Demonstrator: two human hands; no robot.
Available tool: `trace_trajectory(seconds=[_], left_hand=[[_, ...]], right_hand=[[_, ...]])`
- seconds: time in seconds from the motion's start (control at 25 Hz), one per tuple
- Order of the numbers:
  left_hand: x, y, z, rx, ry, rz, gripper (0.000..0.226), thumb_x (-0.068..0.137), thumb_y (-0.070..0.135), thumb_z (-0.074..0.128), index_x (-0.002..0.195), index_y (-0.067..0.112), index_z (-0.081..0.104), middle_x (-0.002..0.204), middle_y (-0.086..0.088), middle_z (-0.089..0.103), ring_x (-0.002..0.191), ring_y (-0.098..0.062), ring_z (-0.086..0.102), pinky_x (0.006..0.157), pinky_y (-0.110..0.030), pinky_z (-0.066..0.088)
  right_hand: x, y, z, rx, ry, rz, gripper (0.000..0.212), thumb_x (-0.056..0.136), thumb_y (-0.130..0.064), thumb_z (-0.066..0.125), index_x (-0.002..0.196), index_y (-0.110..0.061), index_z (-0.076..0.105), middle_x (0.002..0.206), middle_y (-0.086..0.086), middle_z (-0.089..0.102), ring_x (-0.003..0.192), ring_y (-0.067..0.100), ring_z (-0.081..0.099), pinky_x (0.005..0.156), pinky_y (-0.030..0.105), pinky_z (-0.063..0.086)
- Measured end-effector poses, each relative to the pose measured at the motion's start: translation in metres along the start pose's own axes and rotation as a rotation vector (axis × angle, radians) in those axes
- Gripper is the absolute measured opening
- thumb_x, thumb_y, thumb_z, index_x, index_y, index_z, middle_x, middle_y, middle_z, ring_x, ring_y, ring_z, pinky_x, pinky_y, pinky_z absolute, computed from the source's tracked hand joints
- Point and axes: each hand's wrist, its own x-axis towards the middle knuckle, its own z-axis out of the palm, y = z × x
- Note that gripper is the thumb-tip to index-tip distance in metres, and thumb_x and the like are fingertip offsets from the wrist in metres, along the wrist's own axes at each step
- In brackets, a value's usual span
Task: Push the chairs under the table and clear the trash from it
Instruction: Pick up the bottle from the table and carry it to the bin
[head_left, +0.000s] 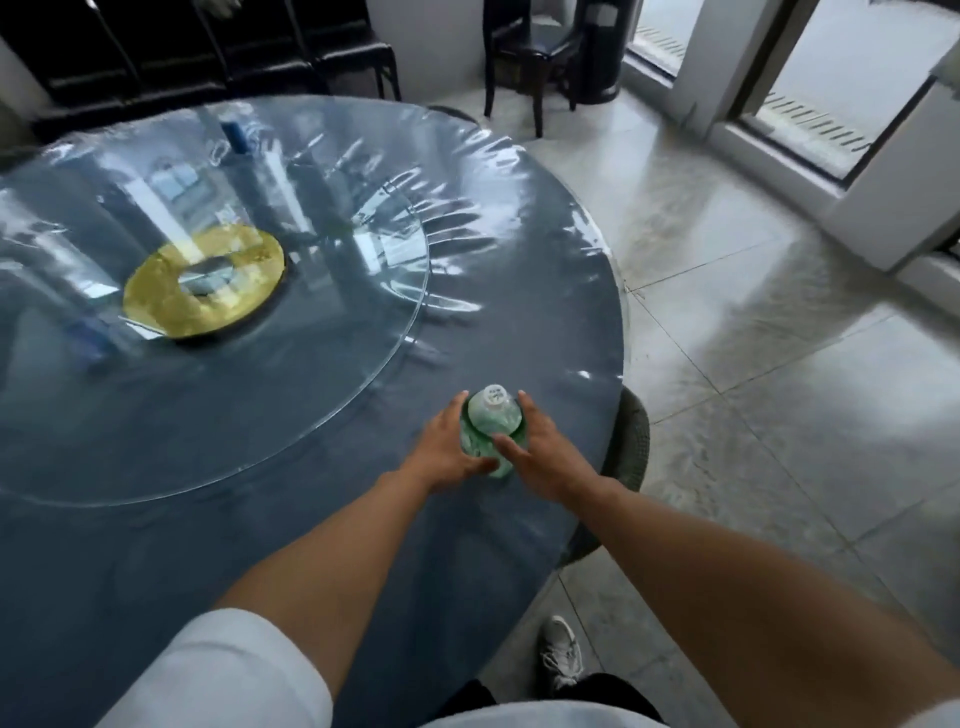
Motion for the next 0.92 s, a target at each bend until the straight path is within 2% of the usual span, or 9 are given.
trace_trajectory(seconds=[0.2, 0.32, 0.48, 0.68, 0.8, 0.92], left_hand=[[-0.004, 0.015, 0.011, 0.015, 0.113, -0.072, 0.122, 0.061, 0.04, 0.095, 0.159, 0.016, 0.026, 0.155, -0.008, 0.047, 0.141, -0.026, 0.046, 0.115, -0.037, 0.038], [-0.019, 0.02, 0.011, -0.032, 0.19, -0.123, 0.117, 0.067, 0.031, 0.094, 0.16, 0.015, 0.024, 0.158, -0.007, 0.042, 0.144, -0.025, 0.042, 0.115, -0.031, 0.033], [-0.055, 0.009, 0.0, -0.086, 0.333, -0.234, 0.117, 0.07, 0.032, 0.093, 0.161, 0.016, 0.021, 0.161, -0.006, 0.038, 0.145, -0.025, 0.041, 0.112, -0.028, 0.032], [-0.137, -0.03, -0.024, -0.143, 0.509, -0.338, 0.117, 0.07, 0.035, 0.093, 0.161, 0.014, 0.022, 0.16, -0.007, 0.04, 0.144, -0.024, 0.041, 0.109, -0.026, 0.033], [-0.208, -0.06, -0.029, -0.208, 0.625, -0.413, 0.117, 0.067, 0.041, 0.094, 0.159, 0.017, 0.026, 0.156, -0.006, 0.044, 0.14, -0.024, 0.046, 0.111, -0.031, 0.038], [-0.294, -0.096, -0.023, -0.269, 0.772, -0.476, 0.101, 0.067, 0.033, 0.095, 0.15, 0.016, 0.039, 0.145, -0.003, 0.055, 0.129, -0.021, 0.054, 0.101, -0.027, 0.042]], right_hand=[[0.015, 0.008, -0.026, -0.103, -0.071, -0.123, 0.077, 0.098, -0.052, 0.058, 0.161, -0.024, 0.024, 0.158, 0.008, 0.042, 0.141, 0.027, 0.044, 0.116, 0.041, 0.037], [0.019, 0.003, -0.029, -0.15, -0.123, -0.212, 0.075, 0.096, -0.056, 0.057, 0.158, -0.027, 0.026, 0.152, 0.008, 0.048, 0.135, 0.03, 0.051, 0.111, 0.044, 0.042], [0.015, -0.028, -0.016, -0.187, -0.212, -0.354, 0.072, 0.098, -0.052, 0.058, 0.158, -0.025, 0.029, 0.152, 0.008, 0.05, 0.137, 0.028, 0.049, 0.11, 0.04, 0.041], [-0.017, -0.083, 0.033, -0.251, -0.35, -0.535, 0.07, 0.098, -0.052, 0.057, 0.157, -0.026, 0.03, 0.15, 0.008, 0.053, 0.135, 0.027, 0.051, 0.108, 0.042, 0.043], [-0.051, -0.113, 0.081, -0.309, -0.453, -0.632, 0.07, 0.098, -0.053, 0.057, 0.157, -0.027, 0.03, 0.151, 0.006, 0.051, 0.135, 0.027, 0.051, 0.108, 0.042, 0.043], [-0.108, -0.144, 0.14, -0.356, -0.565, -0.732, 0.068, 0.098, -0.051, 0.057, 0.156, -0.027, 0.031, 0.151, 0.005, 0.051, 0.135, 0.028, 0.05, 0.107, 0.04, 0.042]])
